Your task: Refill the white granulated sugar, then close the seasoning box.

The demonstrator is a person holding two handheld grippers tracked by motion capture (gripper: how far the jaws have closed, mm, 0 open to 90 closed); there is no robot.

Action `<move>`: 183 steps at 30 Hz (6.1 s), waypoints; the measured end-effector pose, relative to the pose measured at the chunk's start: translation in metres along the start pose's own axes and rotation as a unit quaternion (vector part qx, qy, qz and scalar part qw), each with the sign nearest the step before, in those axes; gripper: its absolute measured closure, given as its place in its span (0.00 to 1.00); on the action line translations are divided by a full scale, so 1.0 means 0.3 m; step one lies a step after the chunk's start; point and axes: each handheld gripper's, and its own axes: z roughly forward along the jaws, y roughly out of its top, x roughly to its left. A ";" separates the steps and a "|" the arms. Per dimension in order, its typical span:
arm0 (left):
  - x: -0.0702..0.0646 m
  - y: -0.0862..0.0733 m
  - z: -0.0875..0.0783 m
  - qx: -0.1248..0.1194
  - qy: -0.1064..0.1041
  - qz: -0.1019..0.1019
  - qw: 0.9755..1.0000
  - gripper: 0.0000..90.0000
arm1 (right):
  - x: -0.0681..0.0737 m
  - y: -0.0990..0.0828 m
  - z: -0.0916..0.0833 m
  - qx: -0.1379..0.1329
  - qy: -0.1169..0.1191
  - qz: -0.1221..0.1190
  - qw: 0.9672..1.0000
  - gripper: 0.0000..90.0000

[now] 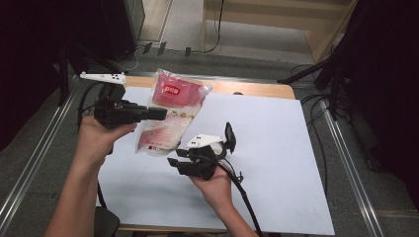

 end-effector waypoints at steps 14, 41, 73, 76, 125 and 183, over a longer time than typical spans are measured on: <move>0.112 -0.019 0.044 0.024 0.072 -0.012 0.997 1.00 | -0.055 0.005 -0.085 0.007 0.055 -0.028 0.998 0.64; 0.294 -0.099 0.216 0.025 0.079 -0.049 0.995 1.00 | -0.128 -0.122 -0.288 0.008 0.056 -0.021 0.998 0.63; 0.407 -0.211 0.194 0.023 0.031 -0.064 0.997 0.98 | -0.165 -0.144 -0.339 0.008 0.005 -0.025 1.000 0.63; 0.409 -0.223 0.182 0.023 0.029 -0.065 0.997 0.98 | -0.166 -0.145 -0.335 0.009 0.002 -0.026 1.000 0.63; 0.342 -0.296 0.057 0.025 0.055 -0.045 0.997 0.59 | -0.182 -0.145 -0.336 0.015 0.007 -0.014 1.000 0.61; 0.431 -0.390 -0.071 0.050 0.131 -0.071 0.988 0.48 | -0.373 -0.116 -0.465 0.000 -0.047 0.060 0.997 1.00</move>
